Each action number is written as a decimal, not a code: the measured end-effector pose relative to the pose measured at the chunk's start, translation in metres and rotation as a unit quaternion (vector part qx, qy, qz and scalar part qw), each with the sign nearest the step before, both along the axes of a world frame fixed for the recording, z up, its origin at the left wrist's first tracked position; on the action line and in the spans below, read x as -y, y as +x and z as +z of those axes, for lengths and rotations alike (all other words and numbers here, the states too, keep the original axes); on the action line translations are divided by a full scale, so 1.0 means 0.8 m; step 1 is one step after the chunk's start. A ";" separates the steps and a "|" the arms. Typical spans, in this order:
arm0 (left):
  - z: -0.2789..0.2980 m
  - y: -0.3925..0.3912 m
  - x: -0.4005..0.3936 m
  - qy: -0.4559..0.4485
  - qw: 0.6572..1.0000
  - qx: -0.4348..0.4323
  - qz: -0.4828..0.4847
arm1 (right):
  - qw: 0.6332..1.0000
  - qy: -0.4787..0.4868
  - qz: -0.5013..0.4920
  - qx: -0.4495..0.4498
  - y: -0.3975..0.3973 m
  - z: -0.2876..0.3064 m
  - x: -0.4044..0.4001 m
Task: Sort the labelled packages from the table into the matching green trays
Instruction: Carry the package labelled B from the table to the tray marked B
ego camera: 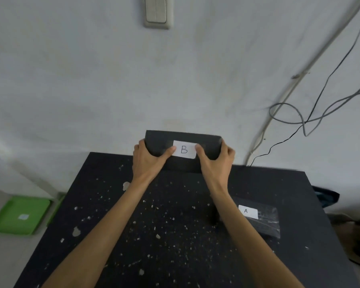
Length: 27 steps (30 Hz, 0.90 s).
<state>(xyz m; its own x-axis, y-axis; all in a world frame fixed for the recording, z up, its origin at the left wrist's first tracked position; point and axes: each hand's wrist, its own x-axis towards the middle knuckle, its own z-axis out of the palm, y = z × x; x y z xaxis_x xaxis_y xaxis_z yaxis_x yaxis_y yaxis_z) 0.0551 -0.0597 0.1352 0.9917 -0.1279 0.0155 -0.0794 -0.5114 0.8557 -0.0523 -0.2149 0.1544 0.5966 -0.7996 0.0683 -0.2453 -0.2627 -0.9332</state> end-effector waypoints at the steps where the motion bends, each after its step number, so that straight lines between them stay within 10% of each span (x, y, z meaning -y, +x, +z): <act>1: 0.021 -0.003 0.000 -0.016 1.000 0.024 0.002 | 0.999 -0.025 -0.008 0.019 -0.002 0.022 -0.003; 13: 0.201 -0.051 -0.037 -0.085 0.964 0.249 0.034 | 0.982 -0.058 0.012 0.180 -0.050 0.185 -0.038; 27: 0.226 -0.051 -0.077 -0.067 0.959 0.265 0.070 | 0.977 -0.063 0.096 0.180 -0.058 0.202 -0.065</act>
